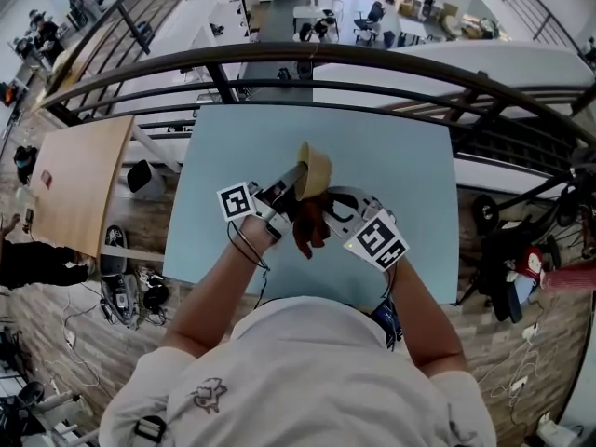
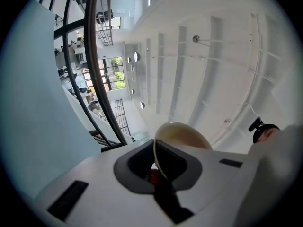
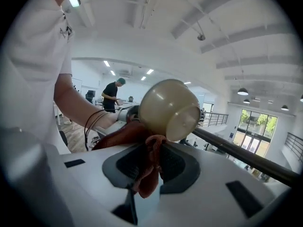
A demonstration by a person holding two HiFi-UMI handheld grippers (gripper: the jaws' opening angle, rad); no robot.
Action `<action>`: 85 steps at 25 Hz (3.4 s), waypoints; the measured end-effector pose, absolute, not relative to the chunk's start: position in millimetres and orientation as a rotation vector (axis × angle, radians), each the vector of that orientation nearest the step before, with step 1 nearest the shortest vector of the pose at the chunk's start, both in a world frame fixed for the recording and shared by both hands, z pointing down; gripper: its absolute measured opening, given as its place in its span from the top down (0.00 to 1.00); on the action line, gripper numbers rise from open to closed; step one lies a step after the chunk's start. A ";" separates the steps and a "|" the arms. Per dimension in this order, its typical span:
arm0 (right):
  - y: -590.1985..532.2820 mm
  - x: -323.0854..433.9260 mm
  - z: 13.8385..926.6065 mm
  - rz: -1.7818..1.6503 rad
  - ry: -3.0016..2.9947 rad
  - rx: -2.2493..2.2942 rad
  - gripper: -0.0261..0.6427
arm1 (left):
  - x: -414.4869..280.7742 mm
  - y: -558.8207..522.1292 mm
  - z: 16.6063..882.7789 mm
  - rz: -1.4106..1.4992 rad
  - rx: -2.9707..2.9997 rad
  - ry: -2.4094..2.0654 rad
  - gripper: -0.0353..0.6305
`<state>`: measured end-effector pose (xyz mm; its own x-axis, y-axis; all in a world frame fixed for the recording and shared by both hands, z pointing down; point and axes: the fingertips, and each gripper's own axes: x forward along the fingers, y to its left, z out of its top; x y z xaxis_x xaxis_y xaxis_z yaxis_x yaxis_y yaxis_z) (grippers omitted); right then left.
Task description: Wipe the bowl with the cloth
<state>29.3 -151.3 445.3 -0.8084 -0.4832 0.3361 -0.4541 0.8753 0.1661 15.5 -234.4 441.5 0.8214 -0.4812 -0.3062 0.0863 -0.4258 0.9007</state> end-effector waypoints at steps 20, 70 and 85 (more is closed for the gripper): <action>-165.1 65.5 349.0 -0.297 -2.786 0.934 0.82 | 21.1 -206.4 459.8 -0.554 1.950 -0.219 0.91; -179.7 46.5 395.7 -0.084 -2.644 1.159 0.82 | -17.5 -190.9 477.7 -0.141 2.354 -0.356 0.91; -187.1 72.2 499.1 0.239 -2.542 1.261 0.82 | -45.5 -197.8 567.1 0.173 2.295 -0.627 0.91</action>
